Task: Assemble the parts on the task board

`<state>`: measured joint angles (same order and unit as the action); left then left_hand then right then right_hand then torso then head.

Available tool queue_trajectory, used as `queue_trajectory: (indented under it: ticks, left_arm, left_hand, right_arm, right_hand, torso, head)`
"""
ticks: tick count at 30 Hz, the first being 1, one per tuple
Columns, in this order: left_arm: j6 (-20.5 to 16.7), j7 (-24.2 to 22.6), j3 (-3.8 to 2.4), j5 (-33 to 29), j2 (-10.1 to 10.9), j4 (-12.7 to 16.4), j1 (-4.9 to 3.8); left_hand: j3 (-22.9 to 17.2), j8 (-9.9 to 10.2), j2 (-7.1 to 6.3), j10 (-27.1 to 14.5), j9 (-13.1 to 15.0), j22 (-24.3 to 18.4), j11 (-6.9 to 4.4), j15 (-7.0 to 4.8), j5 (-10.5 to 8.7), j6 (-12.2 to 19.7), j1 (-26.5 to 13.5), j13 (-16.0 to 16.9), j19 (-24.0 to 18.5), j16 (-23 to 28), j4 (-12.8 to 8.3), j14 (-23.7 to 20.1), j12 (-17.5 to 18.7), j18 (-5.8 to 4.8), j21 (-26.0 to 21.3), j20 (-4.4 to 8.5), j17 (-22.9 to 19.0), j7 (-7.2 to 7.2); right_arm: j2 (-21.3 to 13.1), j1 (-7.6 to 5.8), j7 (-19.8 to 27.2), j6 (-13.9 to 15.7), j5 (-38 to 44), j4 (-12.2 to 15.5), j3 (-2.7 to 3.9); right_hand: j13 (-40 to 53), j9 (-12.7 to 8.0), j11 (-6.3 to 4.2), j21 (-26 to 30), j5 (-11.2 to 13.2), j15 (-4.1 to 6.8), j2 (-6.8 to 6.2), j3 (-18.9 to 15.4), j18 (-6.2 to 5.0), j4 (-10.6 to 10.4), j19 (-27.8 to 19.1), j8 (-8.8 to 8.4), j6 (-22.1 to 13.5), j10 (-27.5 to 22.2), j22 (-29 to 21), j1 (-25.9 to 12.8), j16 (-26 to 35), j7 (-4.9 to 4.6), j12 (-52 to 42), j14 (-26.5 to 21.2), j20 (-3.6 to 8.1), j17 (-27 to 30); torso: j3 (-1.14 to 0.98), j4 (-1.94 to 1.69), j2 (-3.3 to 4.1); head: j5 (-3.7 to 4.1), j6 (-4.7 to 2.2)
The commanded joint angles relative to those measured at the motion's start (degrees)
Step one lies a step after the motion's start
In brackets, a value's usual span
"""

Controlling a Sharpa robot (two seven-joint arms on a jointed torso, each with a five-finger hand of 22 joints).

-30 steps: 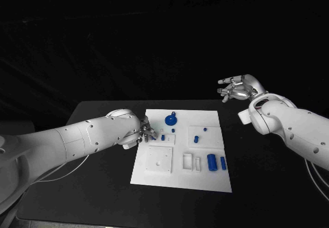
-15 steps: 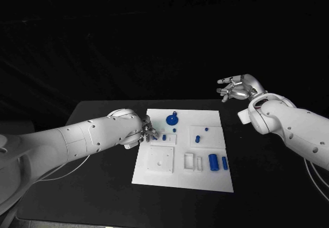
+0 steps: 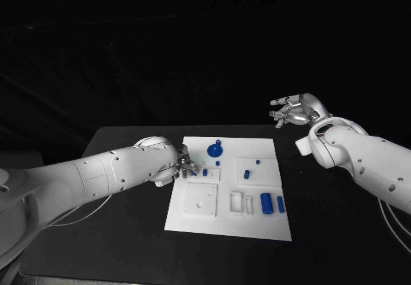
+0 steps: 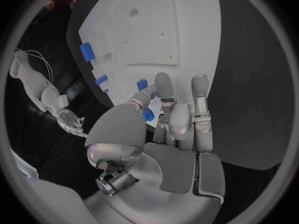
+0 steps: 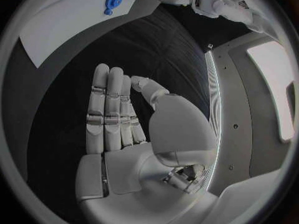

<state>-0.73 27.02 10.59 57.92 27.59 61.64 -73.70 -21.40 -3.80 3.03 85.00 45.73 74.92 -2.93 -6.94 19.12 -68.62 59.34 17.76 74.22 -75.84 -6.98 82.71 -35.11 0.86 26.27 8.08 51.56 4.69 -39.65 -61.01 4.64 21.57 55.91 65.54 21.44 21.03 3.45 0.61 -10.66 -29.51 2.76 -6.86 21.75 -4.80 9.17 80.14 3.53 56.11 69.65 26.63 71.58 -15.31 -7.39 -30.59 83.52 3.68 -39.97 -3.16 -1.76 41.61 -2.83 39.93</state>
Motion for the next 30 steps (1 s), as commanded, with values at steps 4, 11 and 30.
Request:
queue_trajectory:
  ticks: [4,11,30]
  left_arm:
    - [1.93,-0.75,0.17,-0.25,-0.48,0.38,0.30]
    - [1.73,-0.70,0.17,-0.25,-0.50,0.35,0.29]
    - [0.98,-0.28,0.17,-0.22,-0.33,0.12,0.29]
  left_hand:
    - [0.92,-0.05,-0.88,1.82,0.02,0.93,-1.59,-0.33,-0.53,-9.32,-0.51,-0.18,0.00,0.05,1.56,-0.05,0.07,0.65,0.03,-0.32,-0.20,-6.90]
    - [1.86,-0.05,-1.61,1.83,0.04,0.92,-1.64,-0.40,-1.10,-9.33,-1.40,-0.29,0.07,0.12,2.81,-0.06,0.06,0.56,-0.07,-0.24,-0.28,-6.99]
    - [-0.46,-0.05,-0.82,1.84,0.26,0.98,-1.49,-0.32,1.04,-8.79,1.58,-0.98,0.08,0.66,-0.63,-0.12,0.36,0.85,-0.21,-0.39,-1.17,-6.64]
  right_arm:
    - [0.05,0.02,0.34,-0.80,0.39,0.02,0.02]
    - [0.05,0.02,0.35,-0.83,0.39,0.01,0.02]
    - [0.01,0.03,0.34,-0.95,0.39,-0.05,0.02]
  right_hand:
    - [-0.02,0.06,0.06,-0.38,-0.31,-0.18,0.16,-0.16,-0.01,0.22,-0.29,-0.06,0.15,-0.35,-0.17,-0.42,0.21,-0.03,-0.17,0.19,0.02,0.01]
    - [-0.02,0.06,0.06,-0.38,-0.31,-0.18,0.16,-0.16,-0.01,0.22,-0.29,-0.06,0.15,-0.35,-0.17,-0.42,0.21,-0.03,-0.17,0.19,0.02,0.01]
    - [-0.02,0.06,0.06,-0.38,-0.31,-0.18,0.16,-0.16,-0.01,0.22,-0.29,-0.06,0.15,-0.35,-0.17,-0.42,0.21,-0.03,-0.17,0.19,0.02,0.01]
  torso:
    - [0.03,-0.02,0.00]
    - [0.03,0.02,-0.02]
    - [0.06,0.00,-0.01]
  head:
    - [0.00,-0.13]
    - [-0.01,-0.17]
    - [0.08,-0.06]
